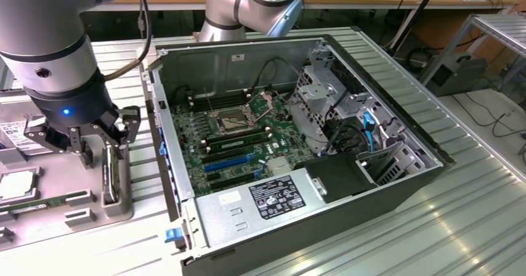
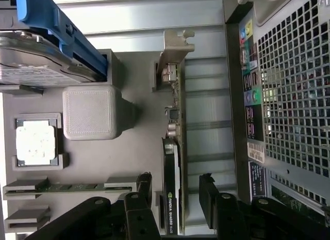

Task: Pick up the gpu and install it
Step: 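Pick up the gpu and move the gpu toward the slot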

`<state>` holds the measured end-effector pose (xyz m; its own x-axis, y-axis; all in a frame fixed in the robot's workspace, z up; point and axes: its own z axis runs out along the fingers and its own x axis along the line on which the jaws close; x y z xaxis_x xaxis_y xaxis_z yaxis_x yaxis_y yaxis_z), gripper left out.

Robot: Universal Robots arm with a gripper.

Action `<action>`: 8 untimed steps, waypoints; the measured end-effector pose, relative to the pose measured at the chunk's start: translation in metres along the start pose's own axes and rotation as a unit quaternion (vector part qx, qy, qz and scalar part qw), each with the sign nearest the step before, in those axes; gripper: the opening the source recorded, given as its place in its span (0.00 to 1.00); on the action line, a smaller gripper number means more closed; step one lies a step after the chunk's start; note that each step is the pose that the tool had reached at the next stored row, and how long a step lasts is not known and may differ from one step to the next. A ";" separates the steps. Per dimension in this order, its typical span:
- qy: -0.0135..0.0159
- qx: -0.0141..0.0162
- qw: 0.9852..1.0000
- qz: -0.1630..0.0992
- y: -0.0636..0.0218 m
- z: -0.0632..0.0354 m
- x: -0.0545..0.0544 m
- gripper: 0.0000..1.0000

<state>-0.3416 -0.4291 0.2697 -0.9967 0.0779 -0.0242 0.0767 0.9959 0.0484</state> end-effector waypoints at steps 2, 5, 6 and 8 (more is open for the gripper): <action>0.000 0.000 1.000 0.000 -0.0002 0.0026 0.000 0.50; 0.000 0.000 1.000 0.000 -0.0003 0.0054 0.001 0.50; 0.000 0.000 1.000 0.000 -0.0004 0.0070 0.001 0.50; 0.000 0.000 1.000 0.000 -0.0005 0.0083 0.001 0.50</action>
<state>-0.3423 -0.4291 0.2614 -0.9967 0.0780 -0.0242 0.0767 0.9959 0.0484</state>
